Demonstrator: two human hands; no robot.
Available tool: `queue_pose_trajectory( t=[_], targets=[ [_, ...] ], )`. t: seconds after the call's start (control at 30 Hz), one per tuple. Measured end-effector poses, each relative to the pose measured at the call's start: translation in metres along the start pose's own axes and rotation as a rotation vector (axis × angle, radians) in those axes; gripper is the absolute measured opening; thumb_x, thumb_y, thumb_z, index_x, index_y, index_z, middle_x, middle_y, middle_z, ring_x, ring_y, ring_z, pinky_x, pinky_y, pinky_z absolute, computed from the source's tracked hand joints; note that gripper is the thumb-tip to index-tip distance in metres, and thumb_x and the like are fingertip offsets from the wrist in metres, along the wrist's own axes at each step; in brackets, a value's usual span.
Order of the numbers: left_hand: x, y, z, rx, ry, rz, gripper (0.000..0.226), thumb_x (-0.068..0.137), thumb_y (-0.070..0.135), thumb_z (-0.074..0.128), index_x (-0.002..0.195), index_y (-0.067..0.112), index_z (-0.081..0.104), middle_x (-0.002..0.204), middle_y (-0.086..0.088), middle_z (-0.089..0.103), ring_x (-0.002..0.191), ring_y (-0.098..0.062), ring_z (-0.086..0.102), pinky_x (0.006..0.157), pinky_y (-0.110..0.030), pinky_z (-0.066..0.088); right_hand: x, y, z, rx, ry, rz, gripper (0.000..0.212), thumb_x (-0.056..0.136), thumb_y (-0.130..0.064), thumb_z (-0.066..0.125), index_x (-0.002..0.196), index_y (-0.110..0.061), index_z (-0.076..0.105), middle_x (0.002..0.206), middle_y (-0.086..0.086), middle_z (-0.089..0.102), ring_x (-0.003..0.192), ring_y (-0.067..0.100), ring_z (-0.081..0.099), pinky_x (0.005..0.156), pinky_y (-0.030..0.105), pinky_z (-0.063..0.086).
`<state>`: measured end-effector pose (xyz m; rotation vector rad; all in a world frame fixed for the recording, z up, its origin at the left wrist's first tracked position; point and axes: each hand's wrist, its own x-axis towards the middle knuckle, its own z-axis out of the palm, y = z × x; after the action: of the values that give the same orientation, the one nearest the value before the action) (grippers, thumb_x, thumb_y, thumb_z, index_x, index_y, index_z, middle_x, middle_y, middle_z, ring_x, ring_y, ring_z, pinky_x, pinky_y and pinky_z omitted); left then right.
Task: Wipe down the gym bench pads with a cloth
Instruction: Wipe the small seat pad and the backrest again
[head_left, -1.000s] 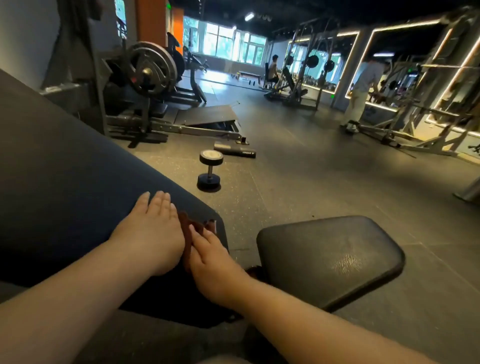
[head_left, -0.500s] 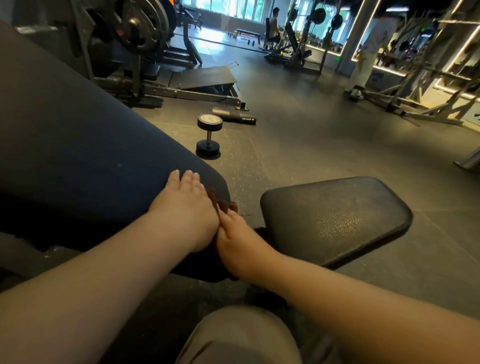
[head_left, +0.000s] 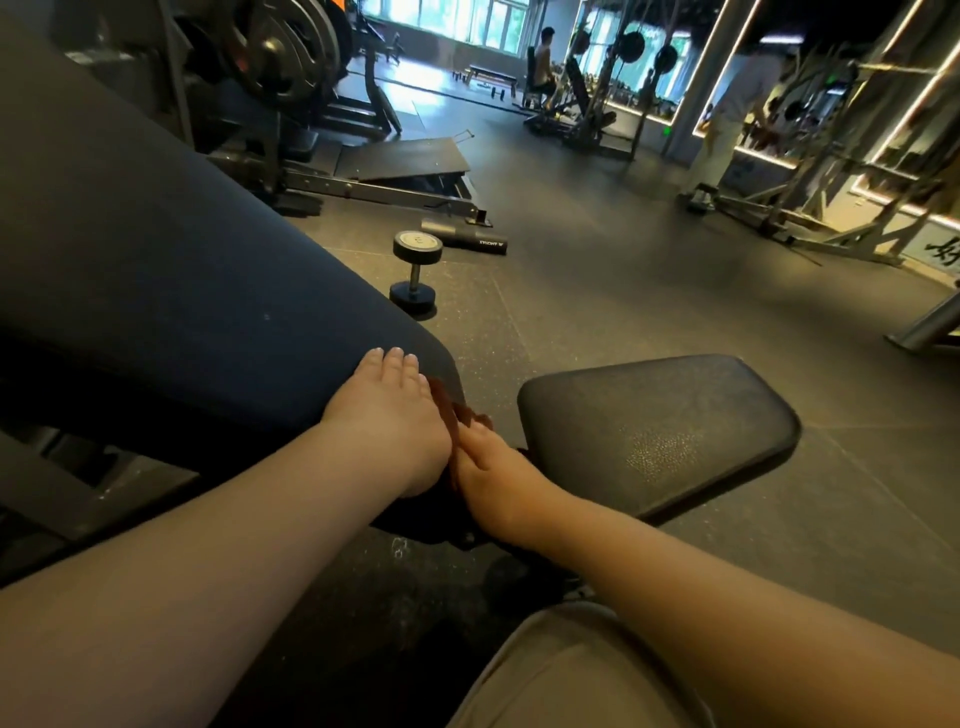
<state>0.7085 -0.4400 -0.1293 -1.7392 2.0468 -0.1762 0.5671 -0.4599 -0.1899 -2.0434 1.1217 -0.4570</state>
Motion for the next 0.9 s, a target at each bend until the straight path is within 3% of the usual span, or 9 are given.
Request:
queue_pose_trajectory(
  t=[0.07, 0.2, 0.3, 0.37, 0.5, 0.67, 0.77, 0.9],
  targets=[
    [-0.001, 0.000, -0.002, 0.005, -0.011, 0.001, 0.062, 0.106, 0.028, 0.021, 0.156, -0.001, 0.000, 0.164, -0.023, -0.008, 0.152, -0.038, -0.007, 0.124, -0.052, 0.002, 0.013, 0.003, 0.000, 0.026, 0.008, 0.019, 0.049, 0.110, -0.031, 0.031, 0.158, -0.034, 0.020, 0.160, -0.015, 0.025, 0.139, -0.003, 0.018, 0.104, 0.003, 0.009],
    [0.001, 0.001, -0.003, 0.025, -0.051, -0.006, 0.065, 0.105, 0.029, 0.027, 0.155, -0.002, -0.002, 0.163, -0.024, -0.008, 0.152, -0.039, -0.008, 0.123, -0.054, 0.002, 0.061, 0.016, 0.000, 0.023, 0.084, 0.118, 0.050, 0.108, -0.032, 0.034, 0.157, -0.025, 0.028, 0.162, 0.004, 0.029, 0.150, 0.024, 0.025, 0.121, 0.036, 0.021],
    [0.008, 0.007, -0.005, 0.023, -0.077, -0.007, 0.067, 0.105, 0.030, 0.027, 0.155, -0.003, -0.004, 0.163, -0.025, -0.011, 0.151, -0.039, -0.011, 0.123, -0.054, 0.000, 0.067, 0.027, 0.008, -0.091, 0.148, 0.082, 0.052, 0.106, -0.021, 0.031, 0.158, -0.015, 0.027, 0.163, 0.009, 0.027, 0.151, 0.027, 0.021, 0.123, 0.048, 0.021],
    [0.015, 0.014, -0.004, 0.033, -0.084, -0.014, 0.067, 0.104, 0.031, 0.023, 0.154, -0.003, -0.006, 0.162, -0.026, -0.014, 0.151, -0.039, -0.012, 0.124, -0.052, -0.001, 0.045, 0.032, 0.010, -0.093, 0.182, -0.008, 0.053, 0.104, -0.019, 0.029, 0.157, -0.015, 0.028, 0.164, 0.006, 0.024, 0.152, 0.022, 0.019, 0.124, 0.045, 0.020],
    [0.033, 0.031, 0.000, 0.054, -0.097, 0.016, 0.066, 0.103, 0.034, 0.018, 0.154, -0.001, -0.004, 0.162, -0.025, -0.015, 0.151, -0.040, -0.014, 0.123, -0.053, -0.002, 0.007, 0.047, 0.001, 0.145, 0.044, 0.010, 0.046, 0.109, -0.021, 0.034, 0.155, -0.026, 0.031, 0.161, -0.007, 0.025, 0.139, 0.001, 0.029, 0.114, 0.012, 0.021],
    [0.052, 0.039, -0.003, 0.035, -0.129, -0.005, 0.068, 0.103, 0.033, 0.023, 0.155, 0.001, -0.006, 0.163, -0.022, -0.016, 0.151, -0.038, -0.016, 0.123, -0.053, -0.003, 0.039, 0.058, -0.006, 0.147, 0.098, -0.011, 0.049, 0.108, -0.032, 0.037, 0.156, -0.030, 0.030, 0.161, -0.003, 0.028, 0.141, 0.008, 0.031, 0.122, 0.030, 0.022],
    [0.056, 0.043, -0.001, 0.034, -0.136, -0.030, 0.070, 0.101, 0.031, 0.024, 0.154, -0.001, -0.008, 0.162, -0.023, -0.016, 0.151, -0.037, -0.015, 0.123, -0.052, -0.003, 0.057, 0.066, -0.010, -0.006, 0.113, -0.002, 0.048, 0.102, -0.048, 0.036, 0.148, -0.034, 0.041, 0.148, 0.004, 0.044, 0.133, 0.022, 0.046, 0.117, 0.047, 0.034],
    [0.056, 0.041, 0.004, 0.016, -0.112, -0.024, 0.069, 0.103, 0.036, 0.018, 0.155, -0.001, -0.006, 0.163, -0.022, -0.015, 0.151, -0.037, -0.014, 0.123, -0.052, -0.003, 0.044, 0.070, -0.022, -0.561, 0.046, -0.069, 0.054, 0.104, -0.034, 0.043, 0.155, -0.026, 0.027, 0.153, 0.010, 0.035, 0.130, 0.039, 0.040, 0.113, 0.051, 0.035]
  ],
)
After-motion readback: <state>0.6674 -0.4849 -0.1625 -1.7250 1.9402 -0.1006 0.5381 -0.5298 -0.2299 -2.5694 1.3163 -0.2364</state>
